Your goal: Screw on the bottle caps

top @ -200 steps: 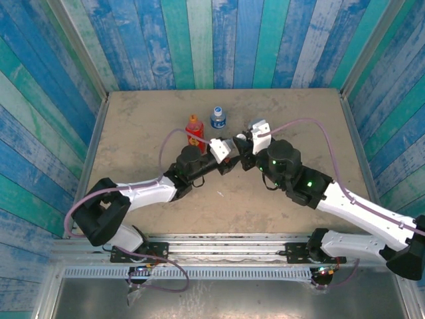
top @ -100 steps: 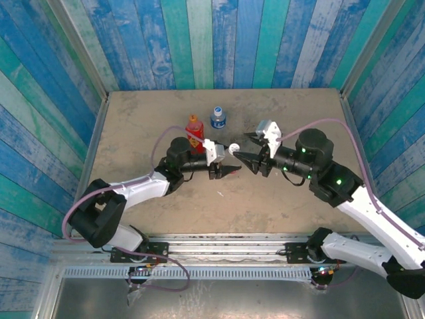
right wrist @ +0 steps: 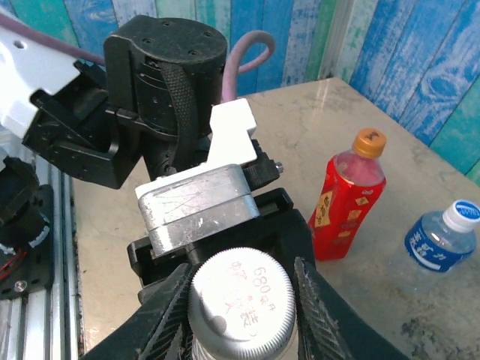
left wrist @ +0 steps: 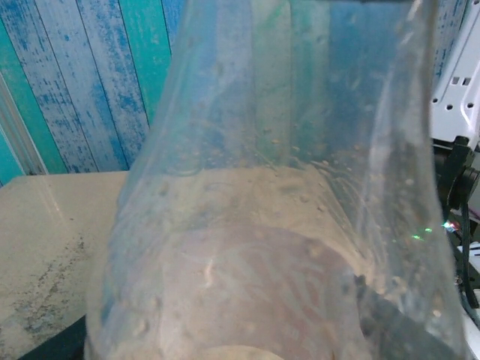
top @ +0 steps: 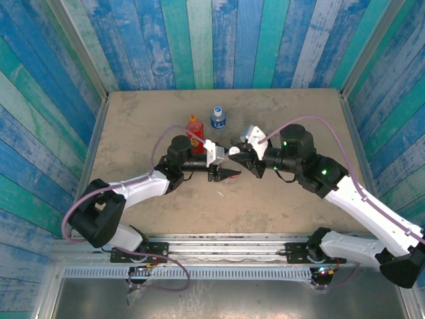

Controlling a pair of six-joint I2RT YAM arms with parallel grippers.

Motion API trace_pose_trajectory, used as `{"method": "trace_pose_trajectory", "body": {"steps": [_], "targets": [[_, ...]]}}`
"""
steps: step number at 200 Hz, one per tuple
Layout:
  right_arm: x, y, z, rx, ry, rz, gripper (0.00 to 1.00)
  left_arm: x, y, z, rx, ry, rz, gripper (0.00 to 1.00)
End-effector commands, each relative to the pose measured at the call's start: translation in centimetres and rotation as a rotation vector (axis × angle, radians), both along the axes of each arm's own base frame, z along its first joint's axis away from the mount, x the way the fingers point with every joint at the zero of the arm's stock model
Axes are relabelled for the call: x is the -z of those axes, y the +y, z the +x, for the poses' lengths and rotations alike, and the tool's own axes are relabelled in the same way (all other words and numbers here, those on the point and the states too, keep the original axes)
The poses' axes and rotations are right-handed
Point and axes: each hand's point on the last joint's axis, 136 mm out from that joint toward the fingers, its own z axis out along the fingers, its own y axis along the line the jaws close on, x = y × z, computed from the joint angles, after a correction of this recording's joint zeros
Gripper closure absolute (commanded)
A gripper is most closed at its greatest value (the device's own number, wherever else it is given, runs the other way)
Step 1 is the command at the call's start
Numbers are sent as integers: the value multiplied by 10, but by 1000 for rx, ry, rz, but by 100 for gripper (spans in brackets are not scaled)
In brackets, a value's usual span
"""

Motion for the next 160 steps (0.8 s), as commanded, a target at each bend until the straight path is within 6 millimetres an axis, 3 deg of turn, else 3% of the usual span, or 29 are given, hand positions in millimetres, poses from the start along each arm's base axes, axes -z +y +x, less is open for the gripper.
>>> {"method": "trace_pose_trajectory", "body": {"steps": [1,10,21,36,45,73,99,110,114,160], "targets": [[-7,-3,1,11,-25,3,76,-23,0,-1,-2,-59,-45,35],[-5,-4,3,26,-27,4,77,-24,1,2,-29,-60,-53,28],[-5,-8,8,65,-31,14,78,-27,4,11,-96,-56,-75,11],[-5,-16,23,173,-48,35,78,-29,9,22,-185,-37,-100,0],[-4,-24,35,249,-50,54,79,-29,13,28,-238,-24,-115,6],[3,-46,69,461,-54,91,79,-19,42,48,-475,11,-153,6],[18,-66,102,657,-18,131,79,-6,63,47,-581,49,-152,6],[25,-69,114,694,2,144,78,8,70,46,-612,84,-136,6],[28,-70,117,705,8,146,77,2,75,44,-625,80,-158,6],[49,-66,151,755,71,135,77,26,98,35,-709,131,-133,6]]}}
